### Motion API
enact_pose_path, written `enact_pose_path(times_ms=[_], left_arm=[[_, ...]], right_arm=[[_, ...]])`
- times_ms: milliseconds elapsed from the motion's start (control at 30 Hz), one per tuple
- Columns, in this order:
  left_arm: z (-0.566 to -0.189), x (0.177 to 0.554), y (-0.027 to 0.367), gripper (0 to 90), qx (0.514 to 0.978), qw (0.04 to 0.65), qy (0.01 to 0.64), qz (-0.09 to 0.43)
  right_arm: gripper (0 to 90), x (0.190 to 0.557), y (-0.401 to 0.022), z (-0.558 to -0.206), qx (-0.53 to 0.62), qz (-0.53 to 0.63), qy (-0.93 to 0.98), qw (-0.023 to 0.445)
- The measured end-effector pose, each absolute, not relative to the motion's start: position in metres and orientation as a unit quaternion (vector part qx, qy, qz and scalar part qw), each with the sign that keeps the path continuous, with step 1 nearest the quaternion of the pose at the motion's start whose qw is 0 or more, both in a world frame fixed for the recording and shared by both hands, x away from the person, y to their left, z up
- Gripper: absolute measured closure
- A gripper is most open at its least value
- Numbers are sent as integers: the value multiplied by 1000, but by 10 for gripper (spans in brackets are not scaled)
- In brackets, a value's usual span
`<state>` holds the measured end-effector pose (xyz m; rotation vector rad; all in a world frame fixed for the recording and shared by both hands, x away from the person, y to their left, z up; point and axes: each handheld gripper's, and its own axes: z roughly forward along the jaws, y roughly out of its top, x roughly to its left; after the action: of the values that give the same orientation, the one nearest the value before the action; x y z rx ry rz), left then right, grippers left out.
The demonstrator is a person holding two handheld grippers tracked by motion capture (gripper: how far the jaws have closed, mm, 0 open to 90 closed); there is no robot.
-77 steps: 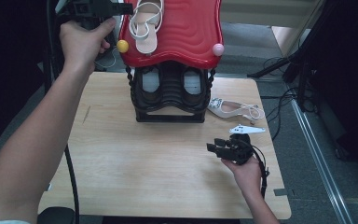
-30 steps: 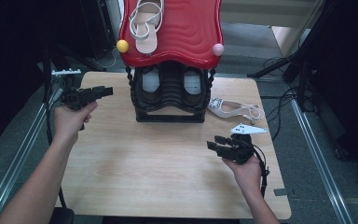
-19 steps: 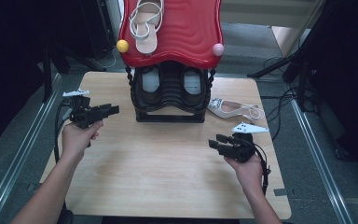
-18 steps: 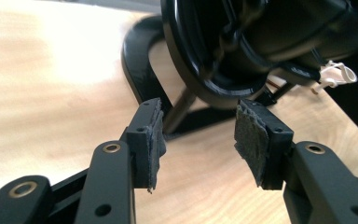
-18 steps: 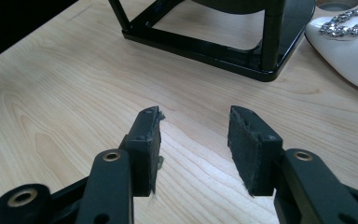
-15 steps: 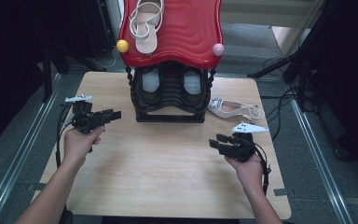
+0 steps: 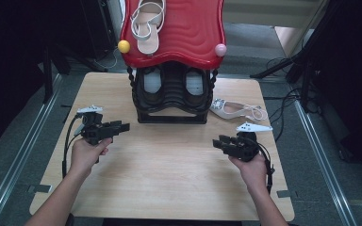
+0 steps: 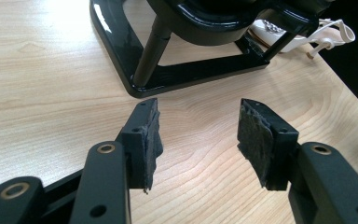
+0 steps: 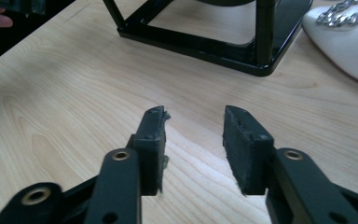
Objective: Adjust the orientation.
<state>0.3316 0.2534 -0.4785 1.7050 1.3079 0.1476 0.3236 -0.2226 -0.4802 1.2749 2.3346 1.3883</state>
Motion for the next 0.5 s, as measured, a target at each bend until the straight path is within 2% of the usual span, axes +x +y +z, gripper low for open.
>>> enact_pose_path(times_ms=[100, 200, 267, 500], left_arm=[[-479, 329, 254, 493, 688, 485, 536, 62], [-480, 327, 254, 491, 691, 480, 536, 69], [-480, 326, 256, 491, 687, 488, 534, 72], [-481, 326, 257, 477, 688, 482, 539, 66]], right_arm=[[703, 326, -227, -480, 431, 464, 770, 72], [845, 331, -234, -483, 441, 459, 769, 57], [900, 338, -240, -486, 456, 452, 765, 56], [900, 354, -256, -483, 489, 449, 745, 68]])
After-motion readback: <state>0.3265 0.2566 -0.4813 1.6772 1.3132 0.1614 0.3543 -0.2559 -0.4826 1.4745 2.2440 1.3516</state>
